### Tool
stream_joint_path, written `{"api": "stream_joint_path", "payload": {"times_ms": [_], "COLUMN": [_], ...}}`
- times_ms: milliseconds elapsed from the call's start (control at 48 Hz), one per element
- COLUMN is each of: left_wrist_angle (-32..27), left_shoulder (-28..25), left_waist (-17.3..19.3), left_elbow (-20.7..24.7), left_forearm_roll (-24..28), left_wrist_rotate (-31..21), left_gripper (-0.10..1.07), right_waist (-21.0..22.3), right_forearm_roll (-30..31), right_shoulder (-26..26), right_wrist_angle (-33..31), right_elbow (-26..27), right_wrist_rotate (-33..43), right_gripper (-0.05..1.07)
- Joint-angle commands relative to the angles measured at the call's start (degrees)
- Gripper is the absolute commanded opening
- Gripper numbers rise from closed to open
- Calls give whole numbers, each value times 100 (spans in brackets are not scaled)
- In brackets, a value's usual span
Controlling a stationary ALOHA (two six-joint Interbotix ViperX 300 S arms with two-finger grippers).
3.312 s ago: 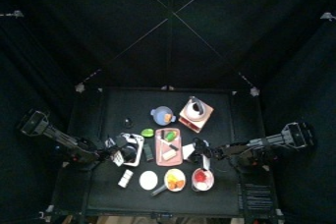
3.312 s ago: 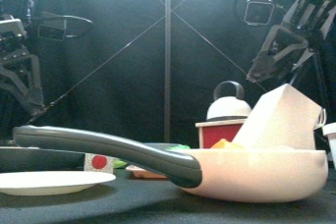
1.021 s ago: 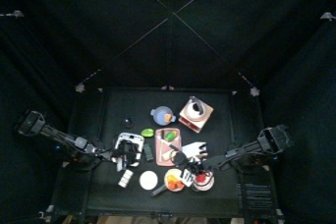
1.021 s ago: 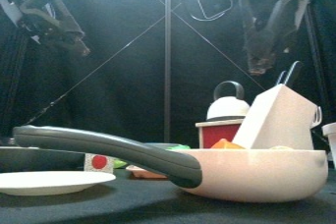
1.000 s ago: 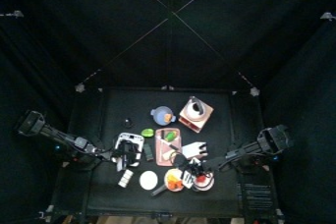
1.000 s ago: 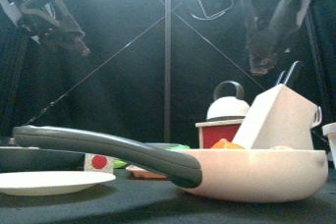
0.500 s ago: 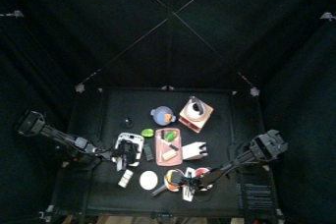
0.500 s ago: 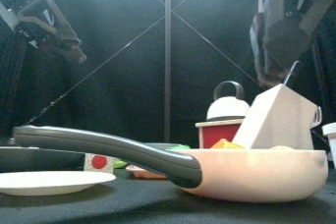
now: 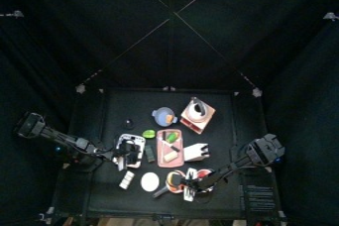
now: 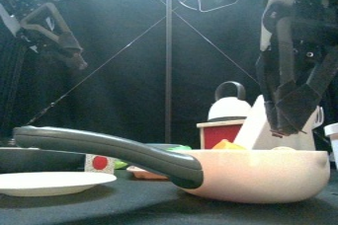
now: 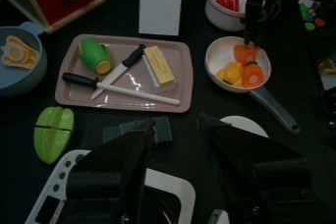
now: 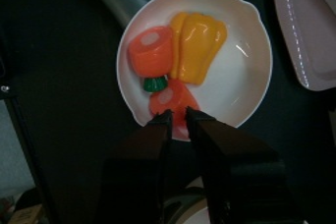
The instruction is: Grab carrot top
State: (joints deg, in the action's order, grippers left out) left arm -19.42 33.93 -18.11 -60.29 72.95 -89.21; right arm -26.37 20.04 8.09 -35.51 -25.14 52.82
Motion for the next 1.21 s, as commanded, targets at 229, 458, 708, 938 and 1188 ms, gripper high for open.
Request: {"api": "stream_joint_path", "payload": {"times_ms": [229, 458, 708, 938, 1188], "left_wrist_angle": [9, 9, 9, 9, 9], "left_shoulder": [18, 18, 26, 62, 62], "left_waist": [9, 9, 9, 18, 35], "left_elbow": [62, 53, 35, 18, 0], "left_forearm_roll": [0, 0, 0, 0, 0], "left_wrist_rotate": [0, -9, -9, -9, -9], "left_gripper": [81, 80, 80, 81, 81], "right_waist": [0, -9, -18, 9, 132], "right_forearm_roll": [35, 123, 158, 185, 202], "right_shoulder": [-97, 18, 264, 316, 360], "right_wrist_angle": [-35, -26, -44, -44, -62], "right_elbow": [167, 123, 141, 132, 211], "right_wrist_rotate": [0, -18, -18, -97, -79], "right_gripper": [79, 82, 82, 81, 81]}}
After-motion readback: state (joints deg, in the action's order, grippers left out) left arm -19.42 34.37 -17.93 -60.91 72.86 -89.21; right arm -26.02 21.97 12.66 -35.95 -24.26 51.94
